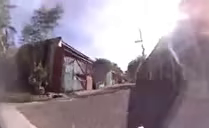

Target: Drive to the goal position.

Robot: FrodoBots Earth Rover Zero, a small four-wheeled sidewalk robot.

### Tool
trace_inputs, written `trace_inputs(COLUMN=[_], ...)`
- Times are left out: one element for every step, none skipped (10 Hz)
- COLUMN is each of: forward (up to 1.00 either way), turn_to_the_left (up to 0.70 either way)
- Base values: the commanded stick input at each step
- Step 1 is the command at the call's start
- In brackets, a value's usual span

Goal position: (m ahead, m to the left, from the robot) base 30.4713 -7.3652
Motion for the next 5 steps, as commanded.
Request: trace_inputs(forward=[0.85, 0.85, 0.85, 0.85, 0.85], turn_to_the_left=[0.0, 0.0, 0.0, 0.0, 0.0])
